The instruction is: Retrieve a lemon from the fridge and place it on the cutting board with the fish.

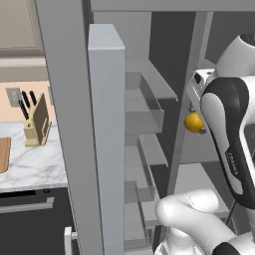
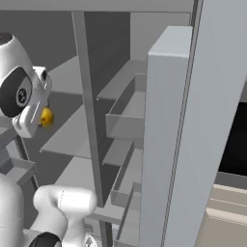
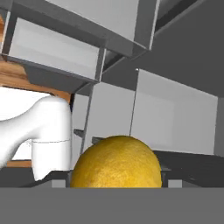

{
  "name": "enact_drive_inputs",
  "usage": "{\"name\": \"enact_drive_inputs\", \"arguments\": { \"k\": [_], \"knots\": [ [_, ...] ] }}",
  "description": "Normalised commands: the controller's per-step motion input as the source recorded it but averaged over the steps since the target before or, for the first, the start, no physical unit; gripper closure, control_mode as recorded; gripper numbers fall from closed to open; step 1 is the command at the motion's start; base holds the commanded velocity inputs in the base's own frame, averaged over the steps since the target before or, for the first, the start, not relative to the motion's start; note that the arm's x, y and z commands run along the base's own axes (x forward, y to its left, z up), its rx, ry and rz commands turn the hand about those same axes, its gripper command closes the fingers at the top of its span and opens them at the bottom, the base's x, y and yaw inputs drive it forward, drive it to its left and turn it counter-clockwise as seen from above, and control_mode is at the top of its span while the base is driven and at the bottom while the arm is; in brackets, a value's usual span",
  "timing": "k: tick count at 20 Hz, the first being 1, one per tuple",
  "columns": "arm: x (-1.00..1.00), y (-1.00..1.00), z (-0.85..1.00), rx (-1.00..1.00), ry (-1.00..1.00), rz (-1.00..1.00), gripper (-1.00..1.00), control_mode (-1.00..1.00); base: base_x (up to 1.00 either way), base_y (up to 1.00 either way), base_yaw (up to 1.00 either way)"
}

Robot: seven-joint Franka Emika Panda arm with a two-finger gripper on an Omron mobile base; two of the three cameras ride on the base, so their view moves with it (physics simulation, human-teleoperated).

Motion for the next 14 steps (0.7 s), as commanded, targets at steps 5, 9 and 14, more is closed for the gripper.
{"name": "enact_drive_inputs", "arguments": {
  "k": [5,9,14],
  "knots": [
    [-0.97,-0.27,-0.42,0.00,0.11,-0.30,1.00,-1.00,0.00,0.00,0.00],
    [-0.26,-0.46,-0.38,0.00,0.25,-0.28,1.00,-1.00,0.00,0.00,0.00],
    [0.19,-0.26,-0.25,0.00,0.14,-0.05,1.00,-1.00,0.00,0.00,0.00]
  ]
}}
